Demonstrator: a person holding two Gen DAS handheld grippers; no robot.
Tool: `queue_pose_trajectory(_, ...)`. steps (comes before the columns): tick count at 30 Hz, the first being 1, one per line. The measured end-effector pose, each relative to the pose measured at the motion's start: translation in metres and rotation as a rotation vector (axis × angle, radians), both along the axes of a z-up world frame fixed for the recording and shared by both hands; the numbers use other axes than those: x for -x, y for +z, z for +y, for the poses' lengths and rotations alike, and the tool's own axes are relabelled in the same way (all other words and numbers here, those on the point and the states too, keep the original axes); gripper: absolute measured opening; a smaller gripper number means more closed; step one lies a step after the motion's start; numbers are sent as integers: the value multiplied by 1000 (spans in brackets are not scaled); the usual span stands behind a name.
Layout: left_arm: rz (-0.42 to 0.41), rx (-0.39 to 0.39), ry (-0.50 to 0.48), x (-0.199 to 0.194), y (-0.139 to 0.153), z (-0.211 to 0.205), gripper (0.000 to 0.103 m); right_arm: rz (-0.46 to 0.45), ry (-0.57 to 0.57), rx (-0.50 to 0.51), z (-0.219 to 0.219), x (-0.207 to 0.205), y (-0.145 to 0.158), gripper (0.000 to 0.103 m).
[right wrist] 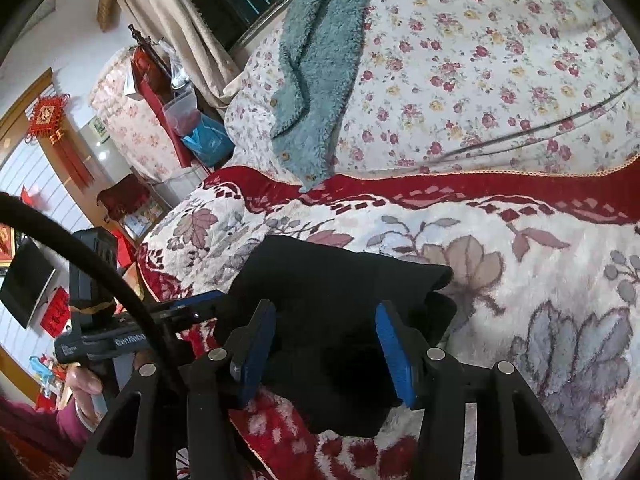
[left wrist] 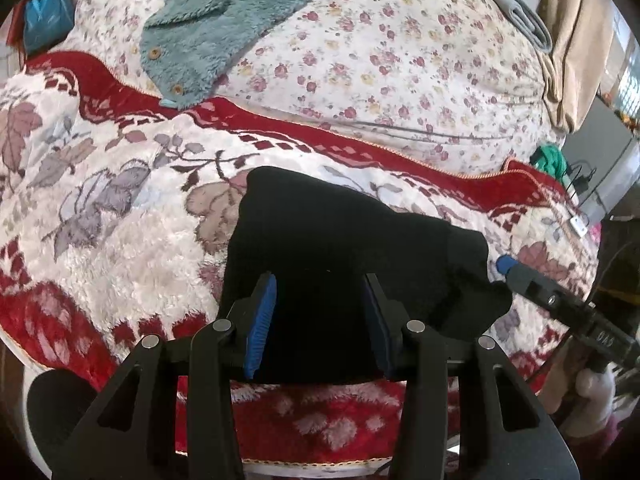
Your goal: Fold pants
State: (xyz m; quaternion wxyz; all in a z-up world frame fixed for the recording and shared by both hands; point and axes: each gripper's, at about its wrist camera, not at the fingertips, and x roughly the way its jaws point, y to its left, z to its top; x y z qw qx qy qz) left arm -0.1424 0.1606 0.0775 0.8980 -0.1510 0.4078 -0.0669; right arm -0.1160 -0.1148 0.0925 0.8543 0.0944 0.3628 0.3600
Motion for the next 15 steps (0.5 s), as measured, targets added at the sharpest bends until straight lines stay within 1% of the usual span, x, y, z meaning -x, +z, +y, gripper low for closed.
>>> queue_pose_trajectory(1, 0, 17, 4, 0, -1, 4, 43, -2, -4, 10, 0, 0, -1, 57)
queue_pose_trajectory(2, 3, 34, 12, 0, -2, 8, 43, -2, -7, 21, 1, 1, -1, 63)
queue_pose_trajectory(3, 10, 52, 21, -1, -4, 13, 43, -3, -6, 24, 1, 1, -2, 65)
queue_pose_trajectory(5, 28, 90, 47, -2, -7, 24, 43, 2, 4, 19, 2, 1, -3, 66)
queue_pose_trajectory(8, 41, 116, 77, -3, -11, 35, 43, -4, 9, 24, 4, 1, -4, 66)
queue_pose_trajectory(11, 33, 115, 88, -3, -11, 39, 43, -12, -9, 49, 5, 1, -6, 66)
queue_pose_trajectory(15, 25, 103, 78, -4, -12, 33, 43, 6, -29, 39, 1, -3, -11, 66)
